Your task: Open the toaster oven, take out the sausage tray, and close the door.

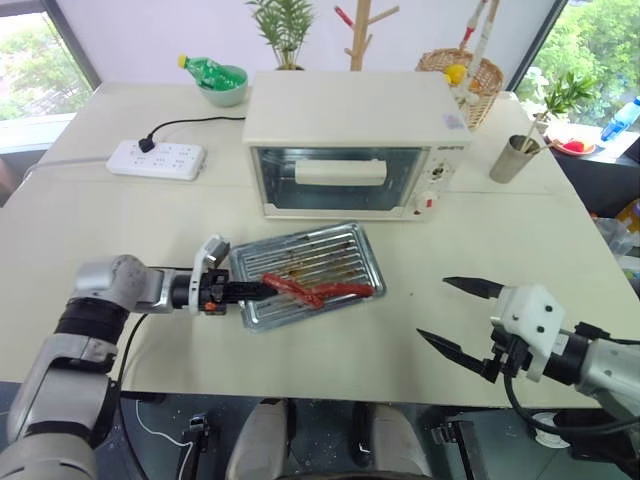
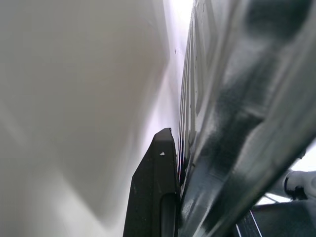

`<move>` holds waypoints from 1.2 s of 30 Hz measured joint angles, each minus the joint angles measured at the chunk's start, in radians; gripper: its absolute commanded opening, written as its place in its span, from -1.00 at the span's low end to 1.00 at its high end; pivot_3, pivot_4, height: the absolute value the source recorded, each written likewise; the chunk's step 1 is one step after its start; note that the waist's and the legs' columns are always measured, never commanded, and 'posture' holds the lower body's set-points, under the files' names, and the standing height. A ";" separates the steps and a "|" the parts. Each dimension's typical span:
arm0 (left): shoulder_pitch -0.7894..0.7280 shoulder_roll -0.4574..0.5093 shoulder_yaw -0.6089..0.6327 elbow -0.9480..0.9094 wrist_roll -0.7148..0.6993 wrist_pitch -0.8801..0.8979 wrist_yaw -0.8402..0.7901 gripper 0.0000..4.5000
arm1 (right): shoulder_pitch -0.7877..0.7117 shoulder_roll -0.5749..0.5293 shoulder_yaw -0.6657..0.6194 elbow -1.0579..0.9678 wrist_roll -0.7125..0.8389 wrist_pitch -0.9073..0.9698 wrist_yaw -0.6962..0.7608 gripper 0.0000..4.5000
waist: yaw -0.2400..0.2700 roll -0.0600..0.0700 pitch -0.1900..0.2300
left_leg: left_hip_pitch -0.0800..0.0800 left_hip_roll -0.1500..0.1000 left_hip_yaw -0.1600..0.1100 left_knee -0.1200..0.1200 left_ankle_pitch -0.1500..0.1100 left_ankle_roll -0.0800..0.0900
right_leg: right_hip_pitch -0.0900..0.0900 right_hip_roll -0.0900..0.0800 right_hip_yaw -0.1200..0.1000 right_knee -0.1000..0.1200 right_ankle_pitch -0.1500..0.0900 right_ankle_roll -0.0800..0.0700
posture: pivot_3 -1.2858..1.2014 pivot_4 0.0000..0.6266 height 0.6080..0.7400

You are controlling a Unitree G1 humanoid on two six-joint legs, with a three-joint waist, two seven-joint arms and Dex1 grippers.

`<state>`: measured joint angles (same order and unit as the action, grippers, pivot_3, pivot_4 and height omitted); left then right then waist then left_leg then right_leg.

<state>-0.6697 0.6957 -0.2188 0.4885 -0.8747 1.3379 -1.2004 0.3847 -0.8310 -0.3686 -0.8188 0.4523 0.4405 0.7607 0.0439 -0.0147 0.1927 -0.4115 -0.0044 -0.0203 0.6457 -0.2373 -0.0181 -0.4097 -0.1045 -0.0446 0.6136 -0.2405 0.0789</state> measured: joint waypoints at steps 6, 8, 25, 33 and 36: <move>-0.072 -0.047 -0.089 0.043 0.143 -0.055 -0.091 -0.55 | 0.025 0.011 -0.006 -0.001 -0.017 0.000 -0.002 1.00 | 0.001 0.003 -0.002 | 0.000 -0.001 0.000 0.001 -0.001 0.002 | 0.001 0.000 0.000 0.000 0.000 0.000 | 0.03 -0.52 1.00; -0.077 -0.063 -0.109 0.064 0.182 -0.073 -0.106 -0.13 | 0.025 0.020 -0.005 -0.001 -0.021 0.000 -0.007 1.00 | -0.002 0.003 -0.002 | 0.000 -0.001 0.000 0.001 -0.001 0.002 | 0.001 0.000 0.000 0.000 0.000 0.000 | 0.03 -0.52 1.00; -0.052 0.061 -0.065 0.056 0.220 -0.126 -0.196 0.92 | -0.077 0.028 0.060 0.059 -0.055 -0.016 0.002 1.00 | -0.038 0.003 -0.003 | 0.004 0.007 -0.003 -0.001 -0.001 0.003 | 0.000 0.008 -0.001 0.003 0.001 0.002 | 0.03 -0.52 1.00; 0.067 0.187 0.007 -0.024 0.237 -0.237 -0.196 0.92 | -0.129 0.027 0.101 0.115 -0.074 -0.045 0.036 1.00 | -0.050 0.003 -0.004 | 0.004 0.020 -0.001 -0.001 -0.002 0.003 | -0.003 0.018 0.000 0.004 0.002 -0.004 | 0.03 -0.52 1.00; 0.166 0.269 0.046 -0.108 0.281 -0.412 -0.196 0.92 | -0.157 0.027 0.099 0.136 -0.052 -0.035 0.049 1.00 | -0.060 0.004 -0.004 | 0.004 0.021 0.001 -0.004 -0.002 0.003 | -0.006 0.018 0.002 0.004 0.004 -0.007 | 0.03 -0.52 1.00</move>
<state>-0.5041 0.9648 -0.1731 0.3806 -0.5937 0.9256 -1.3964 0.2281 -0.8041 -0.2700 -0.6825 0.4003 0.4051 0.8099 -0.0161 -0.0108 0.1890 -0.4070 0.0168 -0.0197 0.6419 -0.2389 -0.0149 -0.4157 -0.0867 -0.0428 0.6181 -0.2369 0.0719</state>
